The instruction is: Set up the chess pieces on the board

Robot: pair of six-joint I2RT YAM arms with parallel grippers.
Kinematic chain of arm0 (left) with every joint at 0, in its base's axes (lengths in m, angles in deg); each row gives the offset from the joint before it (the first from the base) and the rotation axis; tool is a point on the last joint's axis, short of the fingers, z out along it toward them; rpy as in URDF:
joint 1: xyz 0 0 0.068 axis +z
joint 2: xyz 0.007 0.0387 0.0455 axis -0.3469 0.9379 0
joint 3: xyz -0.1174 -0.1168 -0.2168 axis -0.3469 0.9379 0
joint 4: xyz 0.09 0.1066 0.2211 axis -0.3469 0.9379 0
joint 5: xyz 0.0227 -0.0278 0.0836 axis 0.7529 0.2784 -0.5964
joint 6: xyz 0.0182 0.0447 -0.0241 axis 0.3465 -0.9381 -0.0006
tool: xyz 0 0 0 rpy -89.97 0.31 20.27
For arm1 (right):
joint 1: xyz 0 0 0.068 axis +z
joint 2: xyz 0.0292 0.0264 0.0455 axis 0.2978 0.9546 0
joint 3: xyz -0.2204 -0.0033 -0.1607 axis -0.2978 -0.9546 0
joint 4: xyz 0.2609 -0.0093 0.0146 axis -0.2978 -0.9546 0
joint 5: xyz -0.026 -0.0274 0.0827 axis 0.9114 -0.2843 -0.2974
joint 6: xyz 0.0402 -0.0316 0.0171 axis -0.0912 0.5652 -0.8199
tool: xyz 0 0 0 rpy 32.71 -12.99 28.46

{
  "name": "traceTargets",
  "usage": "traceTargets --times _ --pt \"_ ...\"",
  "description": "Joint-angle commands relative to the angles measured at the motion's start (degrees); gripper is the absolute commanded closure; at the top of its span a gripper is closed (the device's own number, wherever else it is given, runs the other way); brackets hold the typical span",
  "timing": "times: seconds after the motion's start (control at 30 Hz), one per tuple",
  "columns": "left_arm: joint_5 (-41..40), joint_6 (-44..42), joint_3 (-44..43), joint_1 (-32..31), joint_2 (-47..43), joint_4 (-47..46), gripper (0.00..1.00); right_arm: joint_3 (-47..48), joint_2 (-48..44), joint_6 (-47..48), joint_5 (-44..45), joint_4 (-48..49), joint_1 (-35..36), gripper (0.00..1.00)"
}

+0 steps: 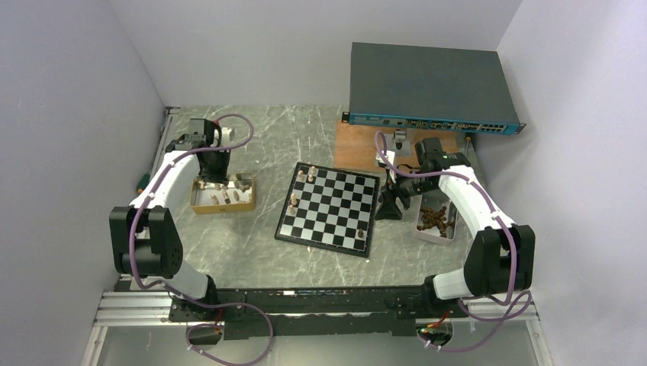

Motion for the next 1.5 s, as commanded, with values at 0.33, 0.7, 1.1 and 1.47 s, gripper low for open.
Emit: traceTargets --times 0.33,0.7,1.1,1.47 --pt "19.4 5.5 -2.5 -9.4 -11.4 -0.1 1.00 3.3 -1.6 2.3 -2.2 -1.9 0.6 0.27" --pt "14.4 10.5 0.7 -28.2 -11.6 -7.2 1.00 10.2 -0.3 5.2 3.4 -5.0 6.5 0.27" --pt "3.4 18.9 1.4 -44.1 -2.0 -13.6 1.00 8.6 -3.1 2.2 2.4 -3.4 6.9 0.27" --pt "-6.1 22.0 -3.3 -49.5 9.0 -10.1 1.00 3.9 -6.8 1.0 1.6 -1.4 6.8 0.27"
